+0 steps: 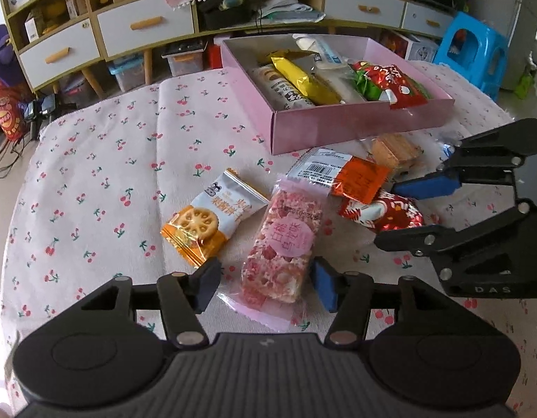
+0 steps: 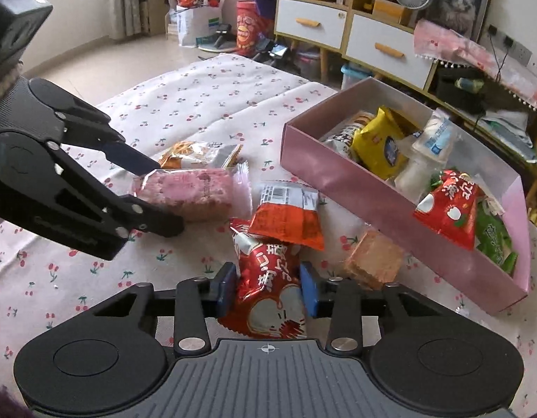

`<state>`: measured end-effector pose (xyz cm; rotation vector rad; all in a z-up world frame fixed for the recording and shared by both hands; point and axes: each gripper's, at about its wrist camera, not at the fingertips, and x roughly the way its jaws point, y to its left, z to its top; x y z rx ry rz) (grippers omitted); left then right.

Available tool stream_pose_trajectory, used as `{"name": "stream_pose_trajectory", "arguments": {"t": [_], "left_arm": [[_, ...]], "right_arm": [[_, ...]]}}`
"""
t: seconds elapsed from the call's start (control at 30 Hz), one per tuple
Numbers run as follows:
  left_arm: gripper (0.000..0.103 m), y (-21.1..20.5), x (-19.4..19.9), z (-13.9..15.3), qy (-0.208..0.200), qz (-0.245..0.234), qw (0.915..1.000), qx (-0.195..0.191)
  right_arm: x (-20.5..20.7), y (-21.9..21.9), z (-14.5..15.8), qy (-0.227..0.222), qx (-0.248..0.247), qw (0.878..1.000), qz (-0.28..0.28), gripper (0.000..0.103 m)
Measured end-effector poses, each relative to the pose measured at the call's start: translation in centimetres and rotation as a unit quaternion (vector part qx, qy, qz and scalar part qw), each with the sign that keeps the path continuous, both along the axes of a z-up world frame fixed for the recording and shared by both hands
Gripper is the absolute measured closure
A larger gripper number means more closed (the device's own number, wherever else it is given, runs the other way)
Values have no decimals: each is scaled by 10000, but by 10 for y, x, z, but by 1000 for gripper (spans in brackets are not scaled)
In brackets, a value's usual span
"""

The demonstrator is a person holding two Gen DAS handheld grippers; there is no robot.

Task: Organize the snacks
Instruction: 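Grasp the pink strawberry pack with the left tool while the right tool grasps the red snack bag, then carry both packs into the pink box and open both tools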

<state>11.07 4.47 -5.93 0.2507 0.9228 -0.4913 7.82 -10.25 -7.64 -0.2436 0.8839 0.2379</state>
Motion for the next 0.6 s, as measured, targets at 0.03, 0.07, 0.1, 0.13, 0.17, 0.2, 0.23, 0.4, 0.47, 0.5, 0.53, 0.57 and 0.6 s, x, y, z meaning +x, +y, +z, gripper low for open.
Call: {"name": "stream_pose_trajectory", "arguments": {"t": [0.03, 0.07, 0.1, 0.13, 0.17, 0.2, 0.23, 0.4, 0.47, 0.5, 0.53, 0.57, 0.6], "left_arm": [[50, 0, -1, 0, 6, 10, 10000, 7], [54, 1, -1, 0, 3, 14, 10000, 5], [60, 1, -1, 2, 12, 2, 10000, -18], [64, 0, -1, 3, 36, -18, 10000, -50], [65, 0, -2, 5, 67, -13, 10000, -49], [65, -2, -2, 6, 108, -7, 9999, -21], [66, -3, -3, 8, 147, -10, 9999, -5], [68, -7, -5, 18, 327, 64, 9994, -129], [69, -6, -6, 24, 373, 128, 9989, -236], [69, -6, -7, 27, 386, 160, 9987, -291], [69, -6, -7, 30, 400, 184, 9985, -333], [69, -6, -8, 33, 408, 222, 9982, -384], [69, -6, -8, 35, 402, 253, 9980, -426]], "right_arm": [[0, 0, 1, 43, 22, 10000, -22, 66], [0, -1, 2, 94, 56, 9999, -54, 66], [-1, -3, 4, 140, 112, 9998, -111, 66], [-1, -5, 7, 166, 161, 9996, -161, 66], [-2, -8, 9, 192, 222, 9993, -219, 66], [-3, -11, 12, 223, 291, 9989, -298, 66], [-4, -15, 15, 272, 369, 9982, -392, 67], [-8, -32, 29, 536, 844, 9916, -821, 67], [-12, -38, 34, 587, 1041, 9886, -921, 67], [-13, -41, 37, 611, 1141, 9869, -966, 67], [-15, -43, 39, 631, 1228, 9853, -1006, 67], [-16, -45, 41, 648, 1306, 9837, -1048, 67], [-18, -47, 44, 653, 1380, 9822, -1090, 67]]}}
